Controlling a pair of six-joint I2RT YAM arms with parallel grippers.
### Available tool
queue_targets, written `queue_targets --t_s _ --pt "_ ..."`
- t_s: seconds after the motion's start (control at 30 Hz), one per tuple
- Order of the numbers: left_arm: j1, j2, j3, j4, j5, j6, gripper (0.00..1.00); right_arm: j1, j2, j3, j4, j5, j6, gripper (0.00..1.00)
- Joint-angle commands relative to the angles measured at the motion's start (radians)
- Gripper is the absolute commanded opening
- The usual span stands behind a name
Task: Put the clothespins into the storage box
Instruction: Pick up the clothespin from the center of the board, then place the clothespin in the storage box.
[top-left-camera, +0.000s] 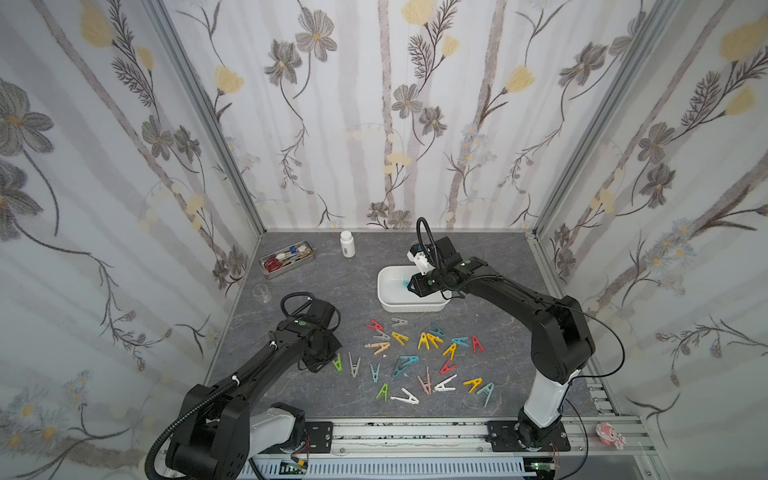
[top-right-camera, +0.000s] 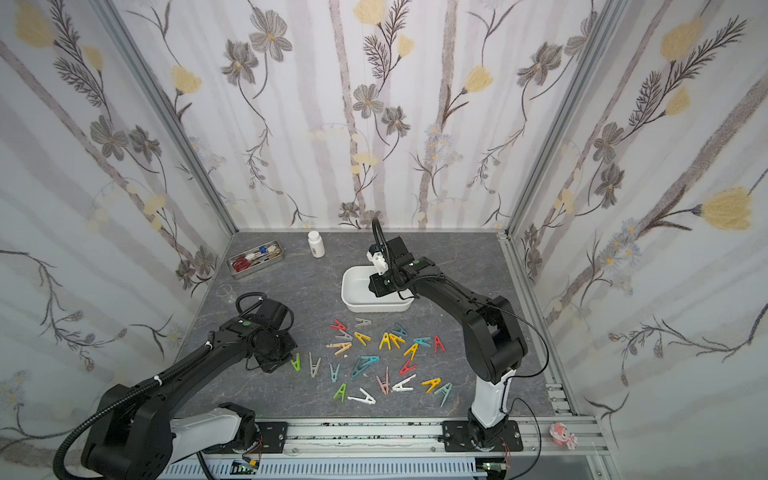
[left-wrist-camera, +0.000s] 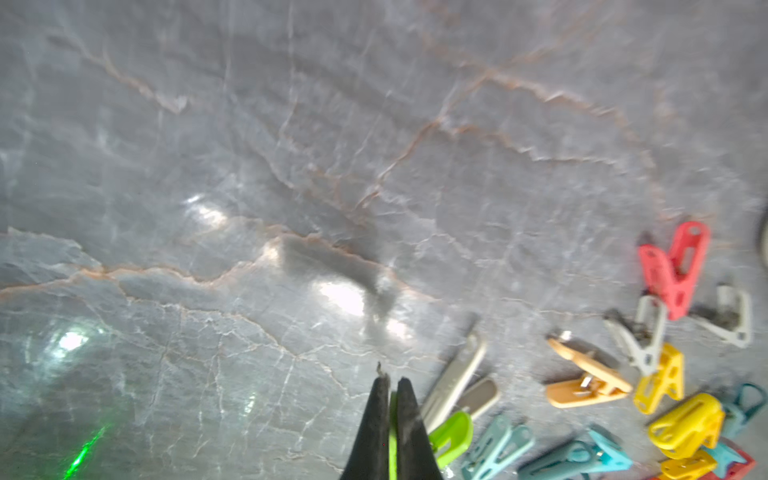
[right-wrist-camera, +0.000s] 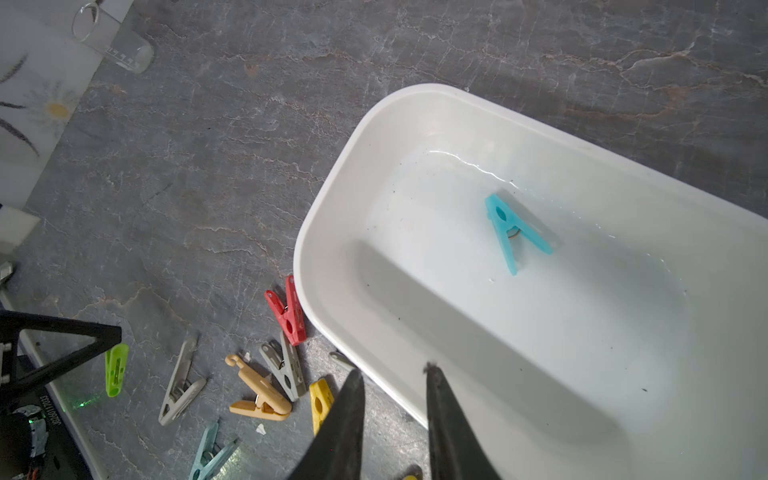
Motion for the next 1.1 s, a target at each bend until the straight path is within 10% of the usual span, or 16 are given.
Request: queue_targets --t_s 0.0,1.07 --pt "-0.001 0.029 0.082 0.018 -0.025 0.029 0.03 0.000 -0.042 -0.019 0.036 -0.007 0.002 0.28" --pt "-0.203 0.885 1.021 0.270 0.050 0.348 0.01 -0.087 -0.641 -0.568 -0.060 0.118 0.281 0.28"
